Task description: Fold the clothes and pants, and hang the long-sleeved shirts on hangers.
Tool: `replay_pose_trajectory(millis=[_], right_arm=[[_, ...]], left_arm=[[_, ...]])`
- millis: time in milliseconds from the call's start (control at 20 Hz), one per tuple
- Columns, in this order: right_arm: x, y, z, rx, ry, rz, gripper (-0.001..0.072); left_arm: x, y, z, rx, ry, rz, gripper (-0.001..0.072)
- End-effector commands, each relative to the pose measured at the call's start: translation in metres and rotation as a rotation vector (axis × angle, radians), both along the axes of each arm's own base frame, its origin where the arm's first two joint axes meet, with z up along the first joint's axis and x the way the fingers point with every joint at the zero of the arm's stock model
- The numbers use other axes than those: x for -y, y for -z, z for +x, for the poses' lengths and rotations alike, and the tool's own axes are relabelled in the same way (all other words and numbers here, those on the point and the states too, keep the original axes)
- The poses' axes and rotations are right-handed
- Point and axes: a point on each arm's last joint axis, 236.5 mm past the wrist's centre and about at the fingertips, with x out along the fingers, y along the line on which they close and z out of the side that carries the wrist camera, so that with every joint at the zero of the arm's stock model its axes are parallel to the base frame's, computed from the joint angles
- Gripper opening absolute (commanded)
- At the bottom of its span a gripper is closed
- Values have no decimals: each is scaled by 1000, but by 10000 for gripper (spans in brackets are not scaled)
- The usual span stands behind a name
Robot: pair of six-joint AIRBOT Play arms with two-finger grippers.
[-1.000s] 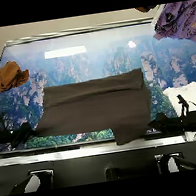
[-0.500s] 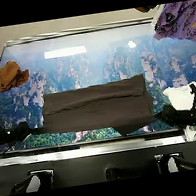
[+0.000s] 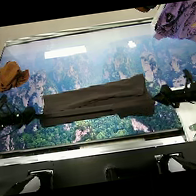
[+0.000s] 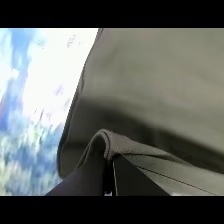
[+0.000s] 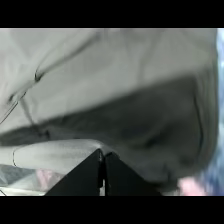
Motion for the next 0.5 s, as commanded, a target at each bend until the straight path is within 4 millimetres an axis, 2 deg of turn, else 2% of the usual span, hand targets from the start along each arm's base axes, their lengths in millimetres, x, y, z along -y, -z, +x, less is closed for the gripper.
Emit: replay_pose_trajectory(millis=[0,100,250,450], right_arm=[[-16,18,44,35,-79,-36,27],[-24,22,74,52,-101,-95,27],[-24,21,112,70,-106,-142,27],[-18,19,147,75,-93,-133,27]], left_arm=[[-1,10,36,9,13,10,14],[-2,15,52,10,16,13,15],[-7,18,76,22,16,17,15],[-11,17,103,42,24,23,14]])
